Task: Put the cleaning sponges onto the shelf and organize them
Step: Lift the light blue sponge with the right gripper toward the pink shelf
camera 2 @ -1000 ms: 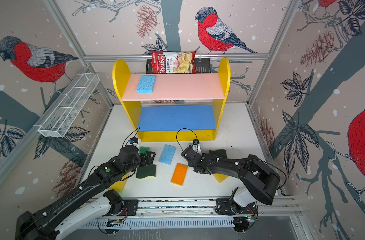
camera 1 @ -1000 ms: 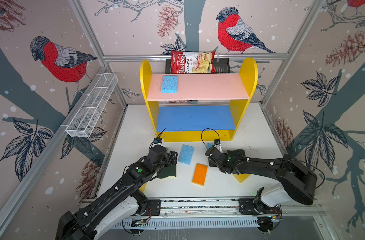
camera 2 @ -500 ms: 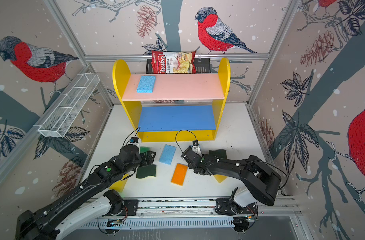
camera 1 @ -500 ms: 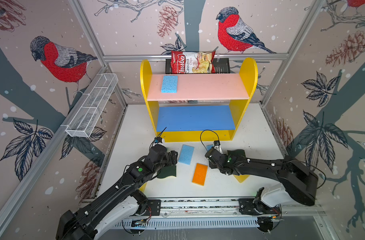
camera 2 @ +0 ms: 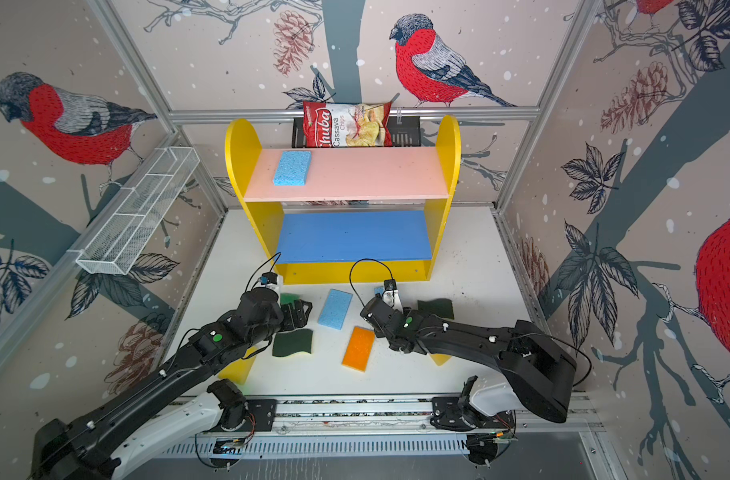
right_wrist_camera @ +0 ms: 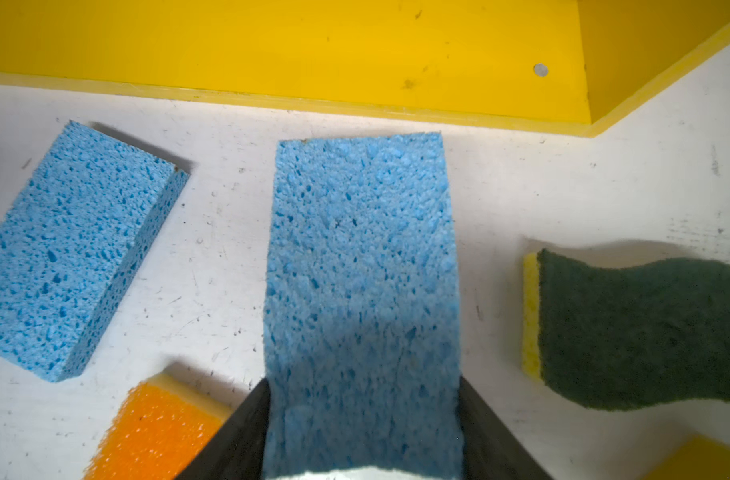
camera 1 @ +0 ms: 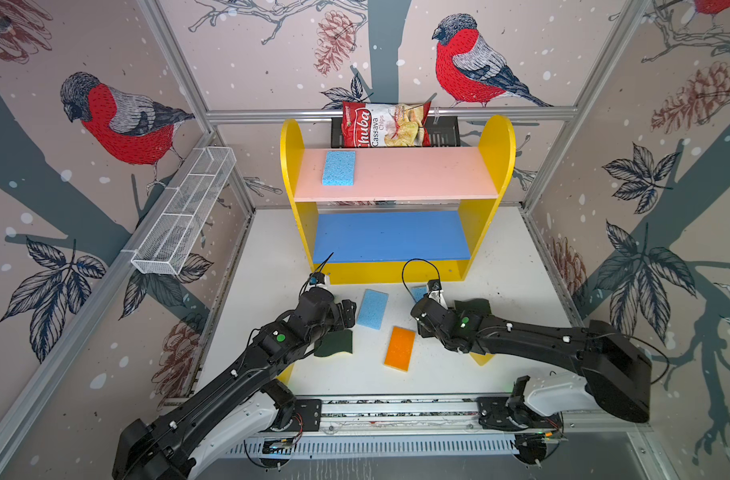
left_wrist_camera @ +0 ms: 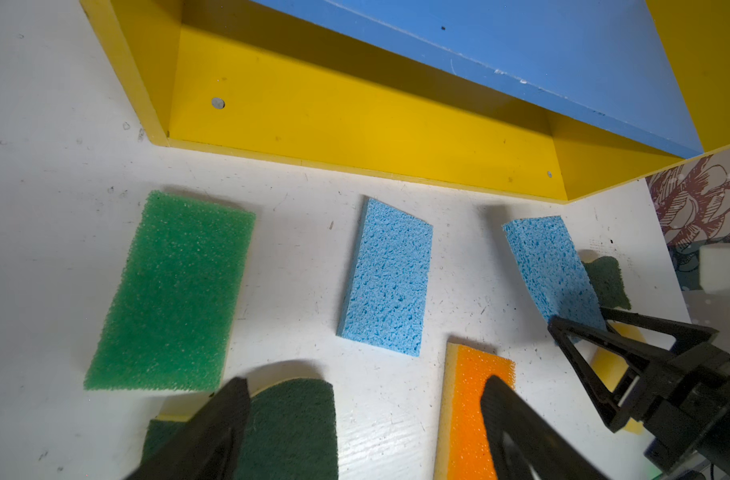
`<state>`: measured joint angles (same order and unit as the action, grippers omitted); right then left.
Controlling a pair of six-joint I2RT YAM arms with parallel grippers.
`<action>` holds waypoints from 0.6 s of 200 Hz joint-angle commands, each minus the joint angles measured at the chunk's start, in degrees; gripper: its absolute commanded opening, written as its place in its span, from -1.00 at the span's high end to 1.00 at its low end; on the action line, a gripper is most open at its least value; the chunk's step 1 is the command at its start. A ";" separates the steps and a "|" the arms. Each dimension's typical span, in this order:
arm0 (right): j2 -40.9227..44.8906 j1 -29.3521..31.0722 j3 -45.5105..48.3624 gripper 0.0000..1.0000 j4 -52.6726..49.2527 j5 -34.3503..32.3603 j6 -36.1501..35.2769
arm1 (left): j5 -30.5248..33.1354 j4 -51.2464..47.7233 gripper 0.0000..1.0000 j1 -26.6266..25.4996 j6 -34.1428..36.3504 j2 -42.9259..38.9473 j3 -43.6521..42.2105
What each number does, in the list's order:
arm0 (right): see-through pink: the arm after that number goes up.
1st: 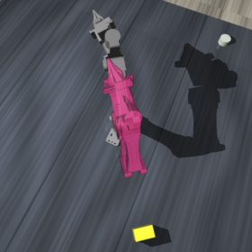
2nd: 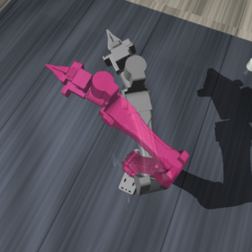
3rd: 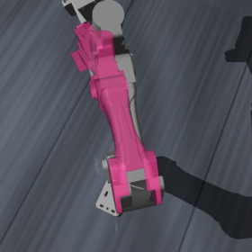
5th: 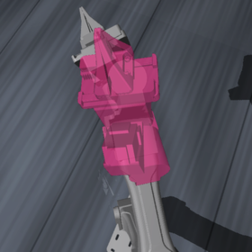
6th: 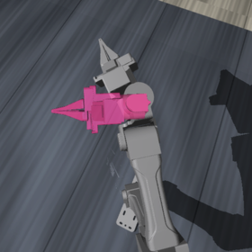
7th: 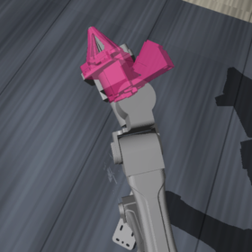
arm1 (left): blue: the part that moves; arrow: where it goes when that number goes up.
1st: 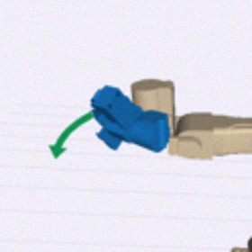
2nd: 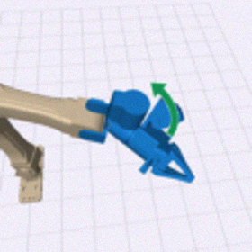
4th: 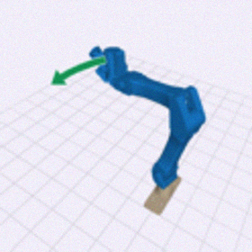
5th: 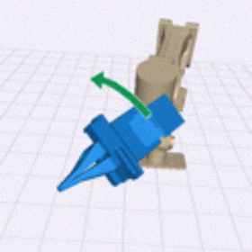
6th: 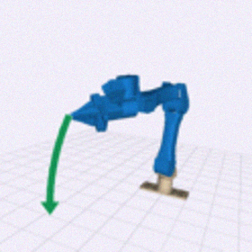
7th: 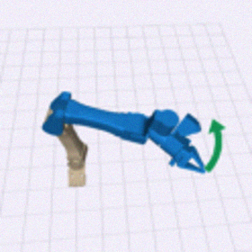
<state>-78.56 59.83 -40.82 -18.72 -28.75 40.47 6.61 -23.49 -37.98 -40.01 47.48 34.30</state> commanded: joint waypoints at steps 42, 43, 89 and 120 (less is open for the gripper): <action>0.36 0.94 -0.24 -0.32 -3.06 -1.87 1.29 | 0.38 -0.50 -0.76 0.01 0.68 -0.11 0.80; 0.44 0.96 -0.28 -0.32 -3.16 -1.89 1.29 | 0.40 -0.50 -0.76 0.01 0.70 -0.11 0.91; 3.91 2.77 -3.50 -0.31 -7.68 -3.52 1.37 | 0.24 -0.27 -0.75 0.01 0.76 0.69 1.54; 6.53 3.98 -6.04 -0.32 -10.94 -4.30 0.81 | 0.03 -0.32 -0.76 0.01 0.89 0.86 2.15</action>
<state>-73.47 63.09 -45.06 -25.74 -30.98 40.93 6.55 -23.62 -37.98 -39.99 48.27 35.62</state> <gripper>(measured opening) 0.658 0.878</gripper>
